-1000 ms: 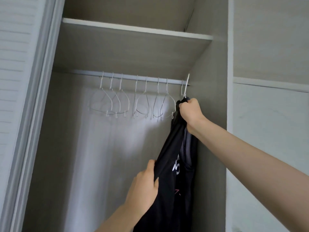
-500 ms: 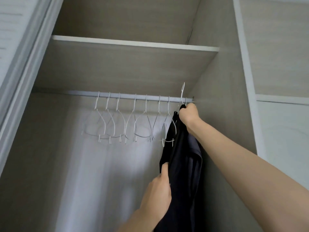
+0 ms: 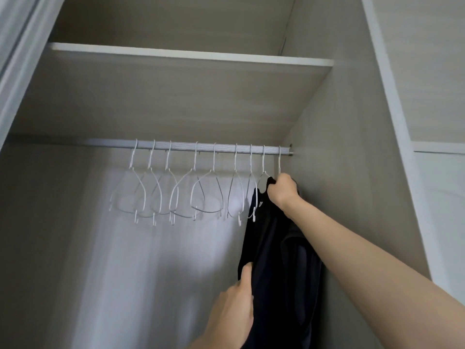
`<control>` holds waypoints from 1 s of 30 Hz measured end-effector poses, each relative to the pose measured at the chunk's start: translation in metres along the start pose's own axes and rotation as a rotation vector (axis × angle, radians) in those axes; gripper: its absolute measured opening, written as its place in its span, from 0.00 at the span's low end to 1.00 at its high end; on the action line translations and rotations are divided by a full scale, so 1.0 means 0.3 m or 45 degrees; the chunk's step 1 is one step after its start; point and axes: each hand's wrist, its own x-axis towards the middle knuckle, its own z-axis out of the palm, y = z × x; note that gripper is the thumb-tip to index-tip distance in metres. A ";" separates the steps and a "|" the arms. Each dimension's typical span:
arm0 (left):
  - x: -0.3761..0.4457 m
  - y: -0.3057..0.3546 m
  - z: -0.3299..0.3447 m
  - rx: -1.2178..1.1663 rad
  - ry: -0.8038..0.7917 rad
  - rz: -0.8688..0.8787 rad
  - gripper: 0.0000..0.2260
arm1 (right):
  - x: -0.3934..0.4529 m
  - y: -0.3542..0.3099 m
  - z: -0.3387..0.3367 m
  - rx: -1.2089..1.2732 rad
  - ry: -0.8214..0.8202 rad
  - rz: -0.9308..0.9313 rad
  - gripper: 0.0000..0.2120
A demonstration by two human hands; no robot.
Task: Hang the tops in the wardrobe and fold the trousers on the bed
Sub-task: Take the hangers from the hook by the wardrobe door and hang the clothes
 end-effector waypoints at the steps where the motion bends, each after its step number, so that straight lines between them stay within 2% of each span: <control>1: -0.006 -0.005 0.002 -0.013 0.011 -0.002 0.27 | -0.017 0.004 0.005 -0.135 0.069 -0.086 0.06; 4: -0.032 -0.020 0.001 -0.079 0.029 -0.003 0.30 | -0.093 0.024 0.040 -0.560 0.171 -0.341 0.19; 6: -0.067 -0.019 0.003 -0.074 0.034 0.014 0.33 | -0.149 0.041 0.069 -0.775 0.161 -0.441 0.23; 8: -0.109 -0.020 0.007 -0.047 0.012 0.025 0.36 | -0.201 0.055 0.089 -0.857 0.137 -0.477 0.23; 11: -0.176 -0.014 0.003 0.003 -0.012 0.057 0.38 | -0.279 0.073 0.104 -0.893 0.097 -0.489 0.27; 16: -0.280 0.003 -0.030 -0.145 -0.028 0.024 0.36 | -0.448 0.083 0.083 -0.857 -0.029 -0.510 0.29; 23: -0.518 0.012 -0.074 -0.320 -0.164 -0.096 0.32 | -0.756 0.097 -0.001 -0.749 -0.237 -0.723 0.27; 27: -0.724 -0.014 -0.186 -0.175 -0.282 -0.175 0.32 | -0.952 0.090 -0.020 -0.672 -0.363 -0.896 0.26; 30: -0.839 -0.023 -0.337 -0.003 -0.205 -0.246 0.30 | -1.062 0.043 -0.006 -0.581 -0.434 -0.965 0.24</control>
